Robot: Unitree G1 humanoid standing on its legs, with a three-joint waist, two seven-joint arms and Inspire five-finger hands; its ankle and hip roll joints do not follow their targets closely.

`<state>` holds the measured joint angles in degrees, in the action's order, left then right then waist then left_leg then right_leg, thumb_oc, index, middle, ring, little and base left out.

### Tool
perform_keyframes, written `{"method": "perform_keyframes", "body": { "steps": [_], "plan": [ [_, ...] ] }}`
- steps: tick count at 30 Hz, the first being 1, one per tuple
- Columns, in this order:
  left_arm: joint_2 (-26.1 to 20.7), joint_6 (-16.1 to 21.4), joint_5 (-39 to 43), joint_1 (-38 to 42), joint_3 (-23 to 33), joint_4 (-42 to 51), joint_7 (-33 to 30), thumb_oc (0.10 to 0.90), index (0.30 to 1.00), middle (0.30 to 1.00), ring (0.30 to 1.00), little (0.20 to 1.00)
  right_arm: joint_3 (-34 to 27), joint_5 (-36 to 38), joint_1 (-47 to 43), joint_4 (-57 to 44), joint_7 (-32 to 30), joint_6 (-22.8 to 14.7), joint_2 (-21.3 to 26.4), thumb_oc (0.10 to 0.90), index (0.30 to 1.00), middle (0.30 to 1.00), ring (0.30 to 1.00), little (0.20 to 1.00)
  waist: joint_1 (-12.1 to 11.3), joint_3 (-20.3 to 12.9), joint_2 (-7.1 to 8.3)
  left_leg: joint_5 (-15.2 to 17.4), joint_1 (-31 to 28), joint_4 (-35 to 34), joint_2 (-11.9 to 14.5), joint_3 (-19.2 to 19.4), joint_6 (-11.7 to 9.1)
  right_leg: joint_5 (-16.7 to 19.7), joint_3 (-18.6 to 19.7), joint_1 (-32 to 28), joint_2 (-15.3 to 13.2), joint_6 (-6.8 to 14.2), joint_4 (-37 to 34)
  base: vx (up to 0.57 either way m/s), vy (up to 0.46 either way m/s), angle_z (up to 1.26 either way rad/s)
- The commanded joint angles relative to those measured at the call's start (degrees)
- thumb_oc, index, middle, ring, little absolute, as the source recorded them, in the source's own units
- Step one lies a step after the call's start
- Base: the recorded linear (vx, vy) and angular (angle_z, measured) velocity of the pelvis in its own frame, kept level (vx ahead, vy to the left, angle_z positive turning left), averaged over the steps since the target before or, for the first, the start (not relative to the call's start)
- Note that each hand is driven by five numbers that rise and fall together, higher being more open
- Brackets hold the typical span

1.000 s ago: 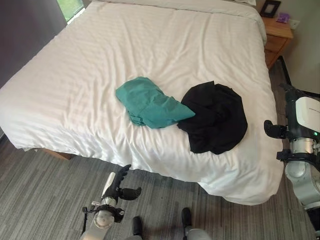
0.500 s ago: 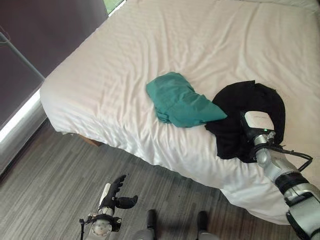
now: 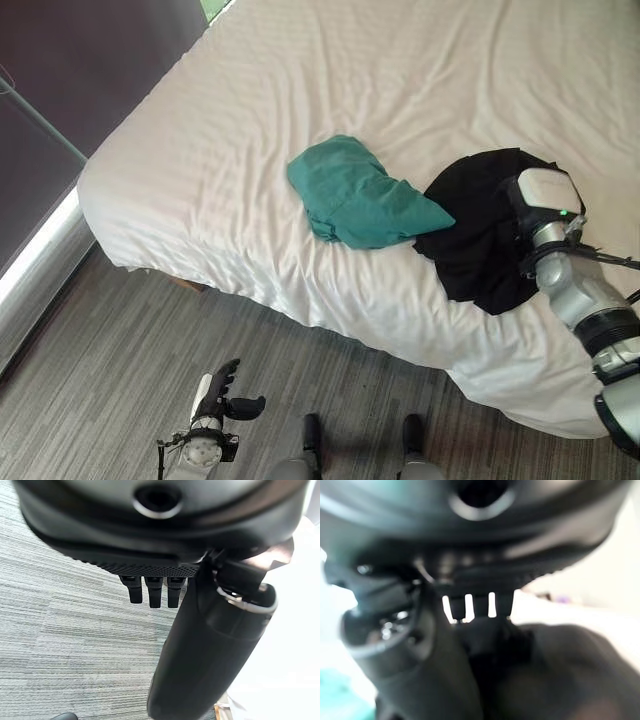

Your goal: Pick up bed clothes into laundry basket.

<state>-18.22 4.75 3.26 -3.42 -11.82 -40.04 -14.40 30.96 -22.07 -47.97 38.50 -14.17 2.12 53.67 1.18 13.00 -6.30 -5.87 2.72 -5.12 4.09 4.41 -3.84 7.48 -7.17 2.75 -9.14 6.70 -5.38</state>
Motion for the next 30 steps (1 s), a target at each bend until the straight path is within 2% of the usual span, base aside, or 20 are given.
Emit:
{"method": "perform_keyframes", "body": {
  "steps": [1, 3, 4, 8, 10, 11, 12, 13, 15, 17, 18, 19, 20, 21, 22, 25, 26, 27, 28, 30],
  "plan": [
    [-3.9, 1.4, -1.4, 2.4, 0.8, -1.0, -1.7, 0.800, 0.900, 0.900, 0.900, 0.900, -0.5, 1.6, -10.5, -5.1, -4.5, -0.8, 7.8, 0.400, 0.300, 0.300, 0.300, 0.300, 0.1, -4.1, 6.23, 4.8, -2.3, 0.1, 2.0, 4.6, -5.0, -6.9, 2.9, -3.2, -4.9, 5.2, 0.4, 0.01, 0.004, -0.06],
    [-3.7, 0.4, -2.2, 2.5, 1.9, -3.1, -1.9, 0.800, 0.900, 0.900, 0.900, 0.900, -1.9, 1.2, -10.9, -10.2, -5.2, -0.7, 13.0, 0.400, 0.300, 0.300, 0.300, 0.300, 1.0, -5.0, 6.98, 5.4, -3.3, 0.1, 2.3, 5.0, -5.0, -6.9, 3.2, -3.8, -5.0, 5.4, 0.4, 0.03, -0.003, -0.14],
    [-3.5, -0.4, -3.1, 2.5, 3.4, -5.7, -2.5, 0.800, 0.900, 0.900, 0.900, 0.900, -4.9, 0.4, -9.2, -15.3, -6.1, -0.6, 17.9, 0.400, 0.300, 0.300, 0.300, 0.300, 1.9, -6.0, 7.32, 5.8, -4.0, 0.1, 2.5, 5.4, -5.0, -6.8, 3.5, -4.1, -5.1, 5.5, 0.4, 0.05, -0.006, -0.15],
    [-3.6, -1.2, -3.5, 2.8, 5.0, -9.1, -3.2, 0.800, 0.900, 0.900, 0.900, 0.900, -13.4, 1.2, -2.0, -19.7, -7.2, -0.3, 22.5, 0.400, 0.300, 0.300, 0.300, 0.300, 2.7, -6.7, 7.84, 6.2, -4.8, 0.1, 2.7, 5.8, -5.0, -6.7, 3.8, -4.3, -5.1, 5.7, 0.4, 0.02, -0.002, -0.18],
    [-3.2, -1.9, -3.9, 1.6, 10.9, -10.8, -5.1, 0.800, 0.900, 0.900, 0.900, 0.900, -28.4, 3.4, 12.9, -25.4, -10.1, -1.1, 24.7, 0.400, 0.300, 0.300, 0.300, 0.300, 6.1, -7.5, 6.31, 6.8, -5.7, 0.1, 2.9, 6.5, -4.8, -6.5, 4.6, -4.3, -5.0, 5.9, 0.4, 0.04, -0.011, -0.20],
    [-4.2, -1.9, -4.0, 1.8, 10.1, -10.7, -5.1, 0.800, 0.900, 0.900, 0.900, 0.900, -34.6, 3.1, 19.4, -27.3, -9.9, -1.0, 24.0, 0.400, 0.300, 0.300, 0.300, 0.300, 5.2, -7.6, 7.20, 6.8, -5.7, 0.1, 3.0, 6.3, -4.8, -6.6, 4.4, -4.4, -5.0, 5.9, 0.4, 0.03, -0.017, -0.01],
    [-4.9, -1.9, -3.7, 1.5, 11.9, -9.5, -6.2, 0.800, 0.900, 0.900, 0.900, 0.900, -42.0, 4.1, 26.9, -29.3, -10.8, -1.7, 22.8, 0.400, 0.300, 0.300, 0.300, 0.300, 5.9, -7.7, 7.14, 7.0, -6.0, 0.1, 3.0, 6.4, -4.8, -6.5, 4.6, -4.4, -4.9, 6.0, 0.4, 0.02, -0.019, 0.05],
    [-7.3, -1.7, -3.5, 1.6, 15.6, -6.0, -8.3, 0.800, 0.900, 0.900, 0.900, 0.900, -53.8, 4.9, 40.7, -31.9, -11.9, -2.6, 18.6, 0.400, 0.300, 0.300, 0.300, 0.300, 7.0, -7.7, 6.86, 7.3, -6.2, 0.1, 3.0, 6.6, -4.5, -6.5, 5.0, -4.2, -4.9, 6.1, 0.4, 0.05, -0.023, 0.00],
    [-11.7, -1.7, -3.9, 2.9, 19.5, -0.9, -11.8, 0.800, 0.900, 0.900, 0.900, 0.900, -62.3, 5.5, 53.4, -32.3, -11.9, -2.8, 11.4, 0.400, 0.300, 0.300, 0.300, 0.300, 7.5, -7.5, 6.34, 7.9, -6.8, 0.1, 3.1, 7.0, -4.4, -7.0, 5.6, -4.4, -4.8, 6.3, 0.4, 0.05, -0.021, -0.07],
    [-17.0, -3.3, -7.3, 2.9, 24.0, 8.5, -15.9, 0.800, 0.900, 0.900, 0.900, 0.900, -66.7, 5.9, 61.9, -32.2, -11.5, -2.4, 2.3, 0.400, 0.300, 0.300, 0.300, 0.300, 8.1, -7.6, 5.80, 7.8, -6.9, 0.1, 3.1, 7.4, -4.2, -6.5, 6.4, -3.8, -4.7, 6.3, 0.4, 0.01, -0.032, -0.23],
    [-19.0, -3.9, -8.8, 2.8, 26.4, 11.9, -17.5, 0.800, 0.900, 0.900, 0.900, 0.900, -66.4, 7.0, 64.3, -29.2, -11.2, -1.8, -3.0, 0.400, 0.300, 0.300, 0.300, 0.300, 8.8, -7.5, 5.43, 7.9, -6.9, 0.1, 3.2, 7.6, -4.1, -6.5, 6.8, -3.7, -4.7, 6.2, 0.4, 0.03, -0.027, -0.14],
    [-21.1, -4.6, -11.0, 4.3, 29.9, 16.3, -19.7, 0.800, 0.900, 0.900, 0.900, 0.900, -64.7, 7.8, 66.5, -21.4, -10.5, 0.4, -10.0, 0.400, 0.300, 0.300, 0.300, 0.300, 10.1, -7.5, 4.66, 8.4, -7.3, 0.1, 3.2, 8.0, -3.9, -6.8, 7.5, -3.5, -4.5, 6.3, 0.5, 0.01, -0.017, -0.11],
    [-21.3, -4.8, -11.1, 4.1, 30.2, 16.6, -19.7, 0.800, 0.900, 0.900, 0.900, 0.900, -64.4, 7.8, 66.2, -21.2, -10.6, 0.3, -10.2, 0.400, 0.300, 0.300, 0.300, 0.300, 10.2, -7.5, 4.94, 7.9, -6.9, 0.1, 3.2, 8.1, -3.9, -6.2, 7.6, -3.1, -4.5, 6.2, 0.4, 0.06, -0.012, -0.20],
    [-23.5, -5.0, -11.7, 7.2, 32.6, 19.0, -21.7, 0.800, 0.900, 0.900, 0.900, 0.900, -62.6, 8.7, 67.9, -13.9, -10.3, 2.1, -13.5, 0.400, 0.300, 0.300, 0.300, 0.300, 11.4, -7.7, 4.13, 8.5, -7.3, 0.1, 3.2, 8.3, -3.7, -6.8, 8.0, -3.3, -4.5, 6.3, 0.6, 0.00, -0.022, -0.31],
    [-23.8, -5.1, -11.7, 7.3, 32.7, 18.9, -21.7, 0.800, 0.900, 0.900, 0.900, 0.900, -62.3, 8.8, 67.5, -13.5, -10.5, 1.8, -13.5, 0.400, 0.300, 0.300, 0.300, 0.300, 11.4, -7.6, 4.34, 7.9, -6.9, 0.1, 3.2, 8.3, -3.8, -6.2, 8.1, -2.9, -4.5, 6.1, 0.5, 0.06, -0.012, -0.23],
    [-29.0, -4.5, -10.3, 15.3, 31.7, 18.8, -22.8, 0.800, 0.900, 0.900, 0.900, 0.900, -55.8, 12.4, 66.0, 1.4, -9.0, 2.8, -15.9, 0.400, 0.300, 0.300, 0.300, 0.300, 13.0, -7.6, 3.14, 8.3, -7.3, 0.1, 3.1, 8.7, -3.8, -6.6, 8.9, -3.0, -4.4, 6.2, 0.6, 0.00, -0.012, -0.16],
    [-29.3, -4.4, -10.2, 15.6, 31.6, 18.6, -22.9, 0.800, 0.900, 0.900, 0.900, 0.900, -55.5, 12.6, 65.5, 2.0, -9.1, 2.5, -15.9, 0.400, 0.300, 0.300, 0.300, 0.300, 13.0, -7.4, 3.32, 7.9, -7.0, 0.1, 3.2, 8.7, -3.8, -6.2, 8.9, -2.8, -4.4, 6.1, 0.6, 0.00, -0.007, -0.15],
    [-31.0, -3.8, -9.5, 21.3, 28.2, 19.5, -22.9, 0.800, 0.900, 0.900, 0.900, 0.900, -49.4, 12.8, 63.3, 11.1, -7.4, 2.9, -16.2, 0.400, 0.300, 0.300, 0.300, 0.300, 13.6, -7.4, 2.47, 7.5, -7.0, 0.1, 3.1, 8.8, -3.9, -6.1, 9.3, -2.8, -4.3, 6.0, 0.6, -0.03, -0.011, -0.11],
    [-31.5, -3.8, -9.4, 22.1, 27.8, 19.0, -23.0, 0.800, 0.900, 0.900, 0.900, 0.900, -49.0, 13.1, 62.3, 12.3, -7.6, 2.3, -16.2, 0.400, 0.300, 0.300, 0.300, 0.300, 13.6, -7.1, 2.74, 7.6, -7.0, 0.1, 3.1, 8.7, -3.9, -6.1, 9.2, -2.8, -4.3, 6.0, 0.6, 0.00, -0.012, -0.09],
    [-33.3, -3.6, -9.9, 28.5, 22.2, 17.5, -22.9, 0.800, 0.900, 0.900, 0.900, 0.900, -44.1, 14.5, 60.6, 21.2, -5.8, 1.8, -18.0, 0.400, 0.300, 0.300, 0.300, 0.300, 14.4, -6.7, 2.12, 7.3, -7.1, 0.1, 3.1, 8.8, -4.1, -6.1, 9.2, -2.9, -4.2, 6.0, 0.6, 0.00, -0.013, -0.04]
  ]
}}
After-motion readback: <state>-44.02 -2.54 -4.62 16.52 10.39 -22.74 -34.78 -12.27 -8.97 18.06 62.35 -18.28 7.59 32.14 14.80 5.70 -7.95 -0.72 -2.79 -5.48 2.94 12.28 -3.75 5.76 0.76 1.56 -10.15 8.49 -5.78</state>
